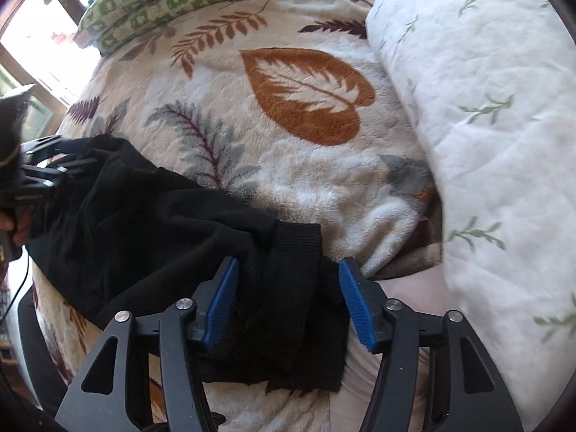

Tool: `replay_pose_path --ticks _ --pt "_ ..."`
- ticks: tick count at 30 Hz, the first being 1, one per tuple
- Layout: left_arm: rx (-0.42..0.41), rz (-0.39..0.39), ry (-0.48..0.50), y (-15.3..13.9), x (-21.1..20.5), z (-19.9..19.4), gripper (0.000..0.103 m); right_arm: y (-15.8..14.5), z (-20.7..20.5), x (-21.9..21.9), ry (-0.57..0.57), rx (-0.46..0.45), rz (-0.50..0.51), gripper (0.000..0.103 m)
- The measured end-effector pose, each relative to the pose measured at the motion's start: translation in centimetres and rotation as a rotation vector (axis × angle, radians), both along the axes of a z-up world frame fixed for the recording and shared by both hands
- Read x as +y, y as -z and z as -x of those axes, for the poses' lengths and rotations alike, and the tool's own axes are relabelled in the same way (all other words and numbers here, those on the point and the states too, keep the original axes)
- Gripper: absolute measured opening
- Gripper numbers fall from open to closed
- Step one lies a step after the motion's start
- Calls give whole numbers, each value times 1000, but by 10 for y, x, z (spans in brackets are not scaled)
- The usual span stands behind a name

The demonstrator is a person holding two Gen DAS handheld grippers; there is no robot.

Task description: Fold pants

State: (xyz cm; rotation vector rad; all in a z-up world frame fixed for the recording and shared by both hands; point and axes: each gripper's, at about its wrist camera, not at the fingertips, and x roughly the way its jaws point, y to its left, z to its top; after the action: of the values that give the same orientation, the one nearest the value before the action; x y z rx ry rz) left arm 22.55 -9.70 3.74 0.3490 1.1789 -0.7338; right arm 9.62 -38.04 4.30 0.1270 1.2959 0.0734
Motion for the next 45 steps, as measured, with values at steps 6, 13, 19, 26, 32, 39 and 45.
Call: replay_pose_path --ticks 6,13,19,26,32,39,45 --pt "-84 38 -65 -3 5 5 15 13 -4 -5 20 23 -49 52" --pt "-201 57 -99 -41 28 3 14 5 -9 4 18 -16 -77 13" --pt "-144 -60 -125 -19 27 -16 18 -5 -11 5 49 -34 -63 43" --pt "-205 66 -169 -48 47 25 36 8 2 -10 139 -6 -150 48" --pt "-157 148 -107 -51 54 77 43 26 2 5 126 17 -196 20" --pt "-97 99 74 -25 15 114 43 -19 18 15 102 -69 53 13" --pt "-39 71 86 0 11 118 43 19 24 12 63 -3 146 17"
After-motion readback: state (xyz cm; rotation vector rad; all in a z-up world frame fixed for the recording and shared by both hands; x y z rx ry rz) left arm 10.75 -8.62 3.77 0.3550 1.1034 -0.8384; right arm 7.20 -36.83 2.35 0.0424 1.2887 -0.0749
